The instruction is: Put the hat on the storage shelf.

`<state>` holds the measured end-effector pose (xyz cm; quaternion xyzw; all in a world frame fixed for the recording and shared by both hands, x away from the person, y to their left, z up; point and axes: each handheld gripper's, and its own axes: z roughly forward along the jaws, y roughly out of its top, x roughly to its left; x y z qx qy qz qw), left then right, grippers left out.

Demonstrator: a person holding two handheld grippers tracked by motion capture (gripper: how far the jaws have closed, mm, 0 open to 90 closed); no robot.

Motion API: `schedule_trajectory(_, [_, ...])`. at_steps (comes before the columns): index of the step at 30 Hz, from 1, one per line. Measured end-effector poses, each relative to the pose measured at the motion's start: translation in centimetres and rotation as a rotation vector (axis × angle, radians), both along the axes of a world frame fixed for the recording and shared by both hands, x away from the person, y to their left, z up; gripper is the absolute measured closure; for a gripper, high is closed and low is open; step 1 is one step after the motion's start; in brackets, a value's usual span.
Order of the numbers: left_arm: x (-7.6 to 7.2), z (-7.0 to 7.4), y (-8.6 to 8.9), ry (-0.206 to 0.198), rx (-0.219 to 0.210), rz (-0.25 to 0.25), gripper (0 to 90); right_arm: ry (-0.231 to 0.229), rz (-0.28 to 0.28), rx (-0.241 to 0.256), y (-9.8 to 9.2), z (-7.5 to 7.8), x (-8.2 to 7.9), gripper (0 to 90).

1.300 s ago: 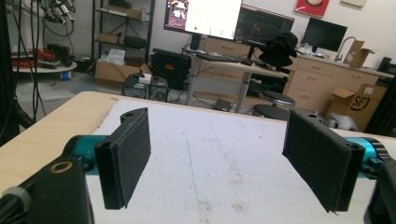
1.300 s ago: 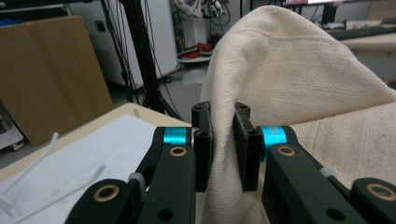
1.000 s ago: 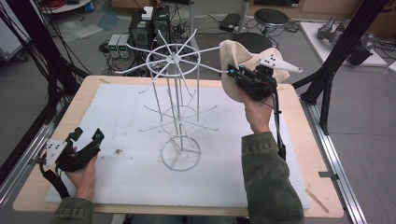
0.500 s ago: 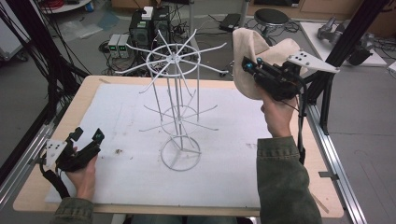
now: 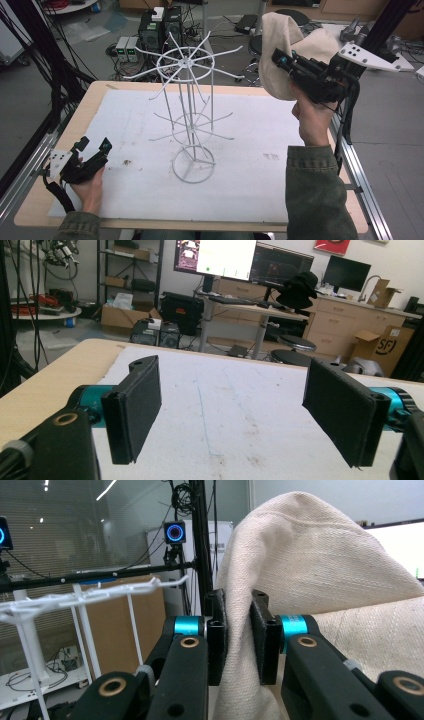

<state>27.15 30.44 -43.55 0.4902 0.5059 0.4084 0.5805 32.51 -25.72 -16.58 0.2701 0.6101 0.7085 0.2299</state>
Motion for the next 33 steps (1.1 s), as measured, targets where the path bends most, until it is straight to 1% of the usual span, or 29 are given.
schedule_trajectory(5, [0.0, 0.0, 0.0, 0.000, 0.002, -0.006, 23.3, -0.031, 0.026, 0.015, -0.2, 1.2, -0.7, 79.9])
schedule_trajectory(7, [0.0, 0.0, -0.1, 0.001, 0.003, -0.007, 23.3, -0.052, 0.038, 0.016, -0.1, 1.9, -1.1, 79.9])
schedule_trajectory(11, [0.0, 0.0, -0.2, 0.002, 0.005, -0.013, 23.3, -0.077, 0.055, 0.024, 0.1, 3.2, -1.8, 79.8])
schedule_trajectory(15, [-0.1, 0.0, -0.2, 0.008, 0.007, -0.009, 23.3, -0.097, 0.104, 0.045, 0.4, 4.6, -2.4, 79.8])
schedule_trajectory(20, [-0.1, 0.0, -0.1, 0.006, 0.003, -0.007, 23.3, -0.144, 0.160, 0.025, 1.4, 5.9, -3.9, 79.8])
schedule_trajectory(23, [-0.2, 0.0, -0.1, 0.004, 0.002, -0.006, 23.3, -0.165, 0.197, 0.013, 2.1, 6.4, -4.8, 79.7])
schedule_trajectory(24, [-0.2, 0.0, -0.1, 0.003, 0.002, -0.007, 23.3, -0.176, 0.209, 0.013, 2.3, 6.6, -5.0, 79.7])
schedule_trajectory(26, [-0.2, 0.0, -0.1, 0.006, 0.003, -0.007, 23.3, -0.182, 0.243, 0.017, 2.7, 6.7, -5.4, 79.7])
schedule_trajectory(28, [-0.1, 0.0, -0.1, 0.005, 0.002, -0.006, 23.3, -0.193, 0.280, 0.012, 3.0, 6.7, -5.6, 79.6])
schedule_trajectory(30, [-0.1, 0.0, -0.1, 0.007, 0.005, -0.008, 23.3, -0.210, 0.301, 0.003, 3.4, 6.7, -5.8, 79.4])
schedule_trajectory(33, [-0.1, 0.0, -0.1, 0.008, 0.005, -0.009, 23.3, -0.220, 0.335, -0.003, 3.9, 6.6, -6.1, 79.3])
